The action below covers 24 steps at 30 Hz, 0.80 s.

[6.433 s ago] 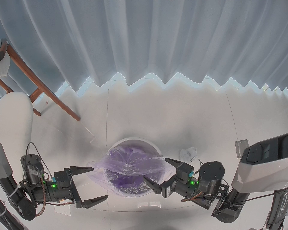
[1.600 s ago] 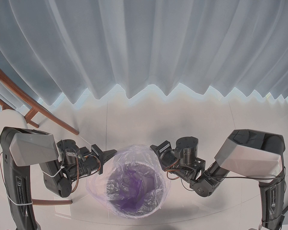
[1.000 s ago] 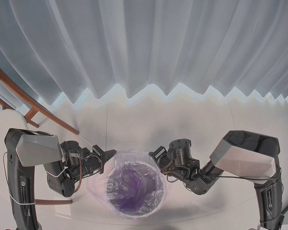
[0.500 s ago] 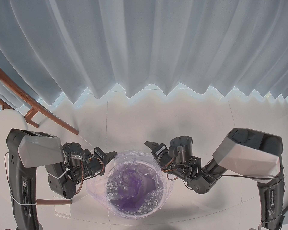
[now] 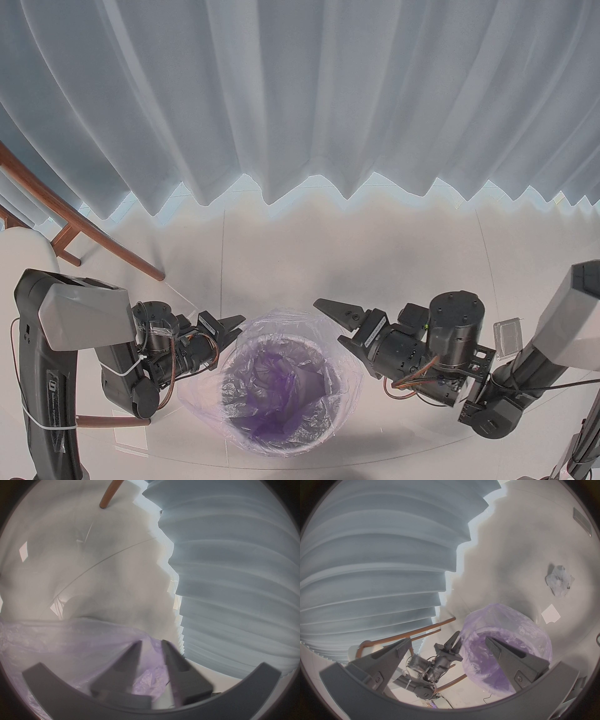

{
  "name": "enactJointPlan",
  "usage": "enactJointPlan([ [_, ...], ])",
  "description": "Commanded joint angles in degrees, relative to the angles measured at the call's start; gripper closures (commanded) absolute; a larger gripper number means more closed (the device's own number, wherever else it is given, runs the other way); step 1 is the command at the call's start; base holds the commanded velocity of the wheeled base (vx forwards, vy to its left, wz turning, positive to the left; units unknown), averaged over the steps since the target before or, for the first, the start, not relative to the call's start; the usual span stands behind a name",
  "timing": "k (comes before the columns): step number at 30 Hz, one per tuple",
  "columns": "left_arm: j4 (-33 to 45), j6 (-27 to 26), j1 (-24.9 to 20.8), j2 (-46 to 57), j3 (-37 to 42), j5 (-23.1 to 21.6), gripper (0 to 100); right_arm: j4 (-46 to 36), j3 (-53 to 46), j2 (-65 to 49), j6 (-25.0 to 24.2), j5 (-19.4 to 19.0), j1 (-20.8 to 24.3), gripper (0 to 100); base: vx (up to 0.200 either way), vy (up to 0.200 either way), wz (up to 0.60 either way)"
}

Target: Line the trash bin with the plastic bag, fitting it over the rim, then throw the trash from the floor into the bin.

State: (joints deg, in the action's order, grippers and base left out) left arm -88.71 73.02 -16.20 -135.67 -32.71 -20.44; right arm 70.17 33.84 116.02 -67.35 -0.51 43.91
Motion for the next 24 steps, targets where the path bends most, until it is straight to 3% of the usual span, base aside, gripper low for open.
enactJointPlan([
  [1, -0.1, -1.7, -1.3, 1.3, 1.6, 3.2, 0, 1.1, -4.0, -4.9, 0.6, -0.2, 0.8, 0, 0.0, 0.0, 0.0],
  [15, 0.0, -2.1, -1.7, 30.6, 12.4, -2.6, 0, 1.1, -7.2, -5.5, 2.7, 0.2, 1.0, 0, 0.0, 0.0, 0.0],
  [19, -0.1, -5.5, 1.1, 38.9, 12.6, -5.9, 0, 1.4, -9.2, -6.4, 5.0, 0.7, 1.0, 0, 0.0, 0.0, 0.0],
  [24, 0.0, -12.5, 1.6, 40.4, 13.7, -6.9, 0, 1.3, -8.8, -5.3, 5.1, 1.0, 1.4, 0, -0.2, 0.0, 0.0],
])
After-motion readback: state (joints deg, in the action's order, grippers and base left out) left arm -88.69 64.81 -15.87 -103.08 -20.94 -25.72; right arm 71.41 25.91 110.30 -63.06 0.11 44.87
